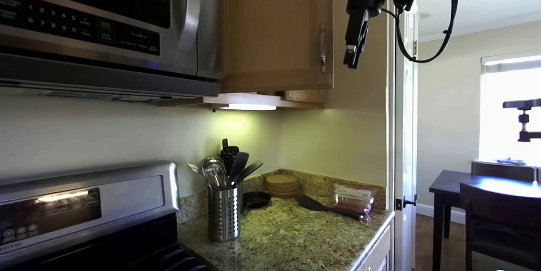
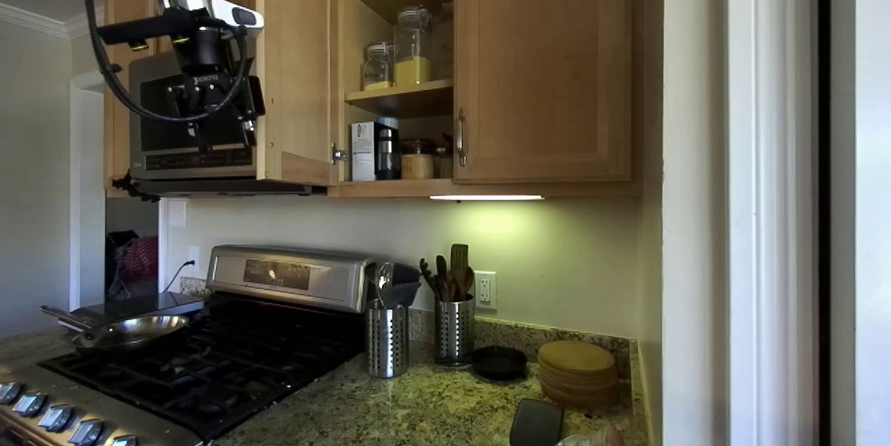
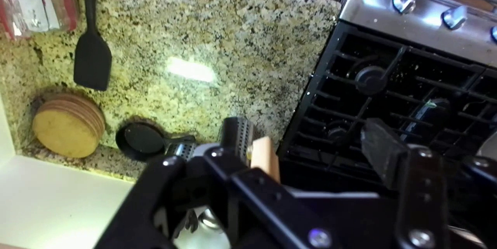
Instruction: Open the left door on the upper cabinet
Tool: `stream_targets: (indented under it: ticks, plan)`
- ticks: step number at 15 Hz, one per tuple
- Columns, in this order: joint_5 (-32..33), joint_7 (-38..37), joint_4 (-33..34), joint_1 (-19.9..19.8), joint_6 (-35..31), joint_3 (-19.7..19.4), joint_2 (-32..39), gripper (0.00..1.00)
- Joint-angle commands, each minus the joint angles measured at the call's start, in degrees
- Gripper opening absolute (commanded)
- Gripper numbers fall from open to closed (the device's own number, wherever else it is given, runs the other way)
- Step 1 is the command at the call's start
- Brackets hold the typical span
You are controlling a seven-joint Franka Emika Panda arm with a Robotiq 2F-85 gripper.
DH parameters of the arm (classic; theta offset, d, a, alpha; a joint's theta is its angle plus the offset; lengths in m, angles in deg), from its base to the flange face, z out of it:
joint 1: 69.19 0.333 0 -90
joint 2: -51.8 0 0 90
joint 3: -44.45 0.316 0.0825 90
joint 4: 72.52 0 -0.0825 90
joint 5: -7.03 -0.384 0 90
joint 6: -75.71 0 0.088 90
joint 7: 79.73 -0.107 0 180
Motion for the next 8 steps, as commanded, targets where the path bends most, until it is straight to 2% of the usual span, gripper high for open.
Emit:
stream_targets:
  ticks: [1, 8]
  plan:
    - [1.3, -3.0, -2.8, -2.2, 3.1, -0.5, -2.2, 1.0]
    - [12.2, -8.4, -3.8, -7.8, -3.3, -0.8, 0.0, 1.0]
